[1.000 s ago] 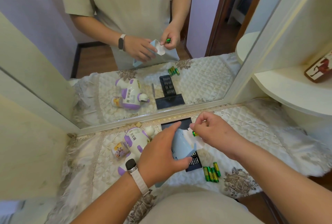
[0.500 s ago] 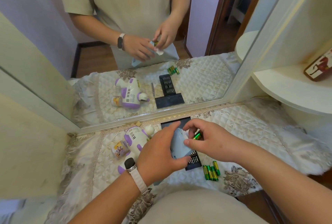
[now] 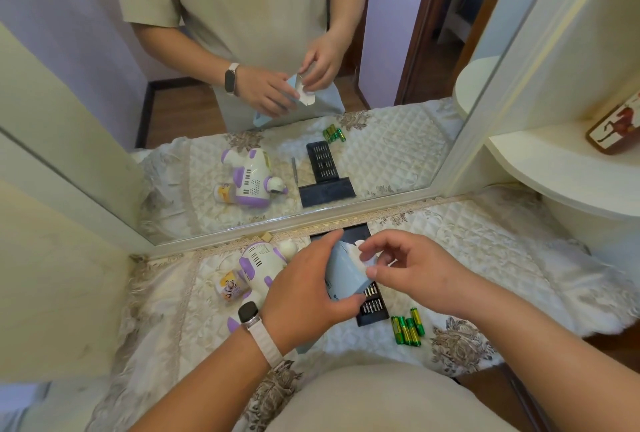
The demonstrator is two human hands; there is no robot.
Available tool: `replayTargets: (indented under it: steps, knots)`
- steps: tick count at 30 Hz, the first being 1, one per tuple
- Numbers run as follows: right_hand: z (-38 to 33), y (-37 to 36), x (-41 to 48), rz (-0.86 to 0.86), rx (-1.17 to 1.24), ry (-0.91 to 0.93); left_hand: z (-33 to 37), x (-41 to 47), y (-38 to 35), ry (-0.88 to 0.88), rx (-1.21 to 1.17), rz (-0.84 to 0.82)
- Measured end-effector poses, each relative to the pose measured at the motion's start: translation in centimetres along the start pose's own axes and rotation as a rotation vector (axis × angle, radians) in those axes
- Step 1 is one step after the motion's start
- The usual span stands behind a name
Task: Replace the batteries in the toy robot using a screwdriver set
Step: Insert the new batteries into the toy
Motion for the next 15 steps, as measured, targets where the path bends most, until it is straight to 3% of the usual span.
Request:
replayTargets:
  steps: [7,11,15]
  knots:
    - [1.3,2.0,-0.6,0.312,0.117,-0.089,0.9,0.0,-0.4,-0.002,0.014,0.003]
    - [2.6,1.9,-1.0,0.237,0.32,-0.235,2.0,0.3,-1.0,-0.018,0.048,0.001]
    - [3.4,2.1,-1.4,0.172,0.389,-0.243,3.8,0.9,-1.8,-0.032,0.118,-0.003]
Point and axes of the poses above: each hand's wrist, its own x-axis towards the middle knuckle, its own y-axis out of the back of the hand, z = x × y, the point moved 6 cm from there along x, towards the middle knuckle
